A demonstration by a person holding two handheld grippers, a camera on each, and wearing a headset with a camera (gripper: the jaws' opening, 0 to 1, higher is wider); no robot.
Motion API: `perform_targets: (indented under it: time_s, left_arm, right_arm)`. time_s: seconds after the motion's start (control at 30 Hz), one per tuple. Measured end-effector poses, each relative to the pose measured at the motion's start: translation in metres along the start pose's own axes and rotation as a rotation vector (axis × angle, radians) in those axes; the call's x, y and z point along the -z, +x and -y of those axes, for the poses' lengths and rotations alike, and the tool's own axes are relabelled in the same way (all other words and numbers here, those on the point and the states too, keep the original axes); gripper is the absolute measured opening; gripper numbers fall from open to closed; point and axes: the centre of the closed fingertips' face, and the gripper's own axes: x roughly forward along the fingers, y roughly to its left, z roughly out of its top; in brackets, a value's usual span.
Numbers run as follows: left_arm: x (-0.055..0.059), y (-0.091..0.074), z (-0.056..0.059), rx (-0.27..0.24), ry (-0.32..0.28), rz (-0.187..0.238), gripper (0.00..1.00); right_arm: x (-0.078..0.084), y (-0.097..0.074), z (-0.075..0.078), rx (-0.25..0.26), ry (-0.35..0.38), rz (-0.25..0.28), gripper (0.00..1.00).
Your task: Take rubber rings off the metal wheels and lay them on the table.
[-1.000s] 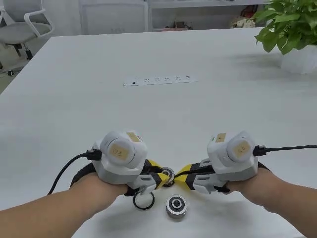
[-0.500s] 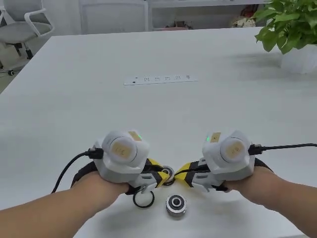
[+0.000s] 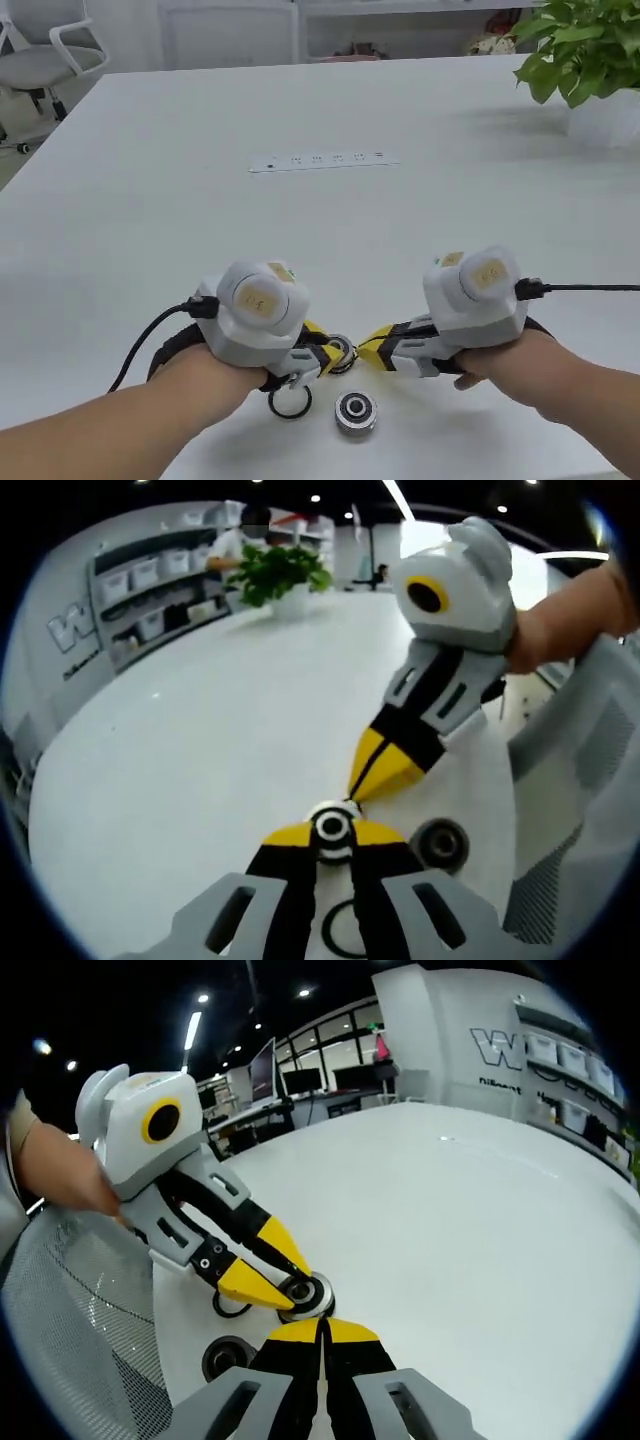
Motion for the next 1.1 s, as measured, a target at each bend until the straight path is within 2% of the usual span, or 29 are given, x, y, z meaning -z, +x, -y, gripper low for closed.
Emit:
perform_targets:
  time_s: [0.1,0.23,0.37,0.6,0.83,1.1]
  left_arm:
    - [0.000,0.000,0.000,0.003,-0.001,0.004,0.12]
    - [-0.001,0.000,0.001,0.008,-0.005,0.013,0.12]
    - [-0.001,0.000,0.002,0.007,-0.011,0.020,0.12]
    - [-0.001,0.001,0.001,0.003,-0.011,0.018,0.12]
    - [-0.001,0.001,0.001,0.000,-0.012,0.018,0.12]
    - [0.000,0.001,0.002,0.000,-0.009,0.015,0.12]
  right_arm:
    - [0.002,0.000,0.001,-0.004,0.009,-0.001,0.00]
    - [-0.001,-0.001,0.001,-0.022,0.135,0.039,0.00]
    - [-0.003,0.001,0.001,-0.033,0.201,0.068,0.00]
    - [-0.006,0.001,-0.004,-0.058,0.249,0.097,0.00]
    - [-0.007,0.003,-0.007,-0.075,0.242,0.104,0.00]
    - [-0.009,0.002,-0.010,-0.102,0.288,0.120,0.00]
